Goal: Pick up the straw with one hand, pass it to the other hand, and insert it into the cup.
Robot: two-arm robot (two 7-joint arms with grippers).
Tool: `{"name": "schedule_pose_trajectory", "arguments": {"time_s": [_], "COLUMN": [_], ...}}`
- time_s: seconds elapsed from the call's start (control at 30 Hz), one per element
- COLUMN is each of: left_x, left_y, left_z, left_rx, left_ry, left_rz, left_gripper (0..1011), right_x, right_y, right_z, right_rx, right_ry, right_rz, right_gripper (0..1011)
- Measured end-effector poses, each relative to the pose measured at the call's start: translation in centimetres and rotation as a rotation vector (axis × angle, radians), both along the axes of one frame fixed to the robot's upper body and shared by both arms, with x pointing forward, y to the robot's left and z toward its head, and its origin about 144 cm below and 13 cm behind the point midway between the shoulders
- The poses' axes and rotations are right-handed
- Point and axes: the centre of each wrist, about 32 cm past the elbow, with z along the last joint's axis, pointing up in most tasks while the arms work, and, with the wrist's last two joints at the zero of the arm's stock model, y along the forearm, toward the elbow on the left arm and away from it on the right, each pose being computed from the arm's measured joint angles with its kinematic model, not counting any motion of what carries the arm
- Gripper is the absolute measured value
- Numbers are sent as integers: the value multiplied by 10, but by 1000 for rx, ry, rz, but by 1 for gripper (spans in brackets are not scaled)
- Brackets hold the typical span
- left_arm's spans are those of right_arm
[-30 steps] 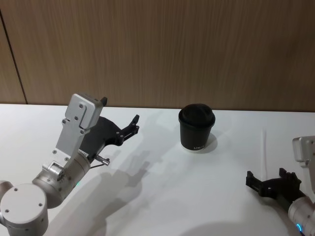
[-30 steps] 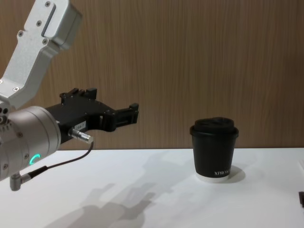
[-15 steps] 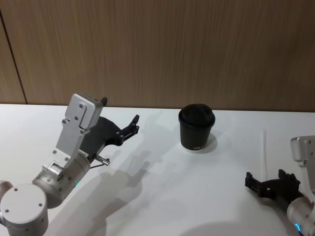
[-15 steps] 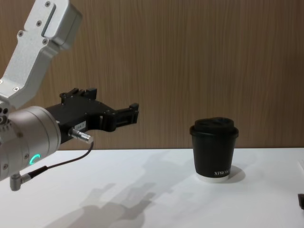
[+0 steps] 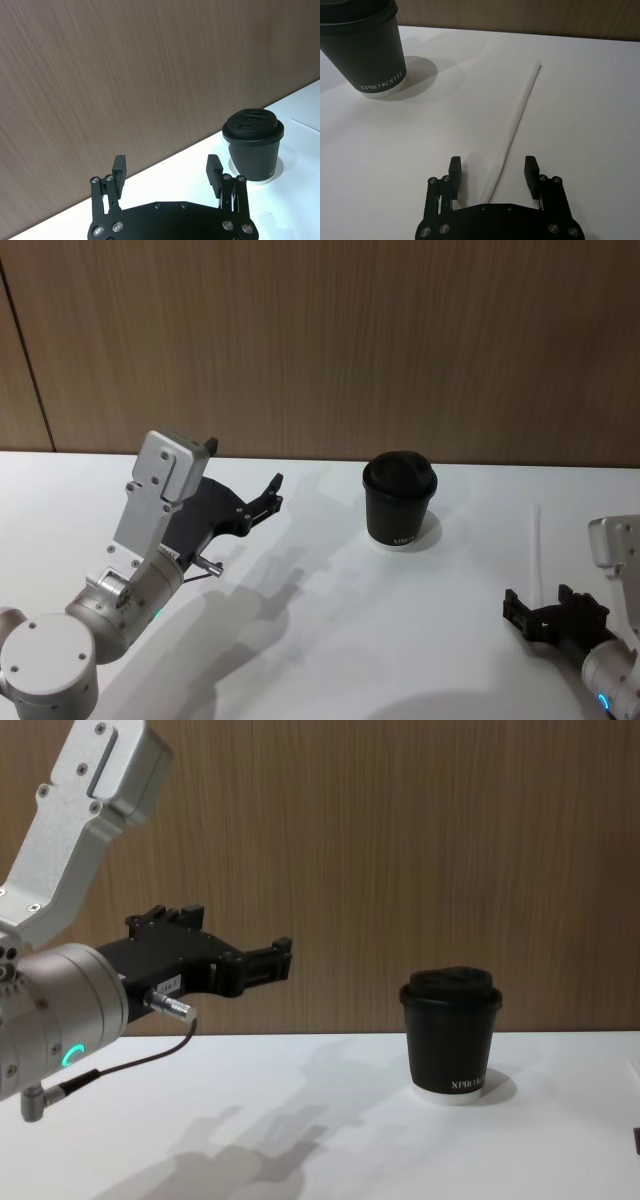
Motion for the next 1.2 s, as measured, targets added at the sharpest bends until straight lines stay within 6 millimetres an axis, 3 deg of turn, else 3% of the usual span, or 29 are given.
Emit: {"name": "schedule_pose_trajectory", "arguments": {"time_s": [0.83,1.2], "left_x": [0,0], "left_y": [0,0], "left_z": [0,0], "left_rx": [0,0], "left_ry": [0,0], "left_rz": [0,0], "left_gripper": [1003,1003], "right_x": [0,0], "right_y": [1,1], "right_z": [0,0], "right_rx": [0,0], "right_ry": [2,3], "right_rz": [3,3], "right_gripper": [46,0]}}
